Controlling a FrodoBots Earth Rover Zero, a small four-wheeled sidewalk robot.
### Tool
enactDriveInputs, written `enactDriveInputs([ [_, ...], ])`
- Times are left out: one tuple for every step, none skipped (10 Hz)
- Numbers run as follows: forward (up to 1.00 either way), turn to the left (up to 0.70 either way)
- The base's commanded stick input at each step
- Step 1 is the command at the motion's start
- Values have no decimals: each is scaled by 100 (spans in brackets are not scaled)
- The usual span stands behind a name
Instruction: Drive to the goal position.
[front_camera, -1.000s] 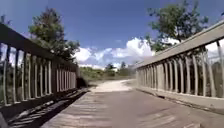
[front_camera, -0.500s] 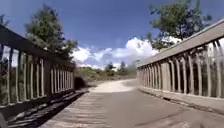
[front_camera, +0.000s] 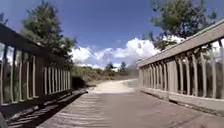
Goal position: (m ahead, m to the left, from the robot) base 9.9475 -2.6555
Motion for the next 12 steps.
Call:
enactDriveInputs([
  [45,2],
  [45,2],
  [45,2],
  [45,2],
  [45,2],
  [45,2],
  [45,2],
  [45,2],
  [45,2],
  [45,2],
  [45,2],
  [45,2],
])
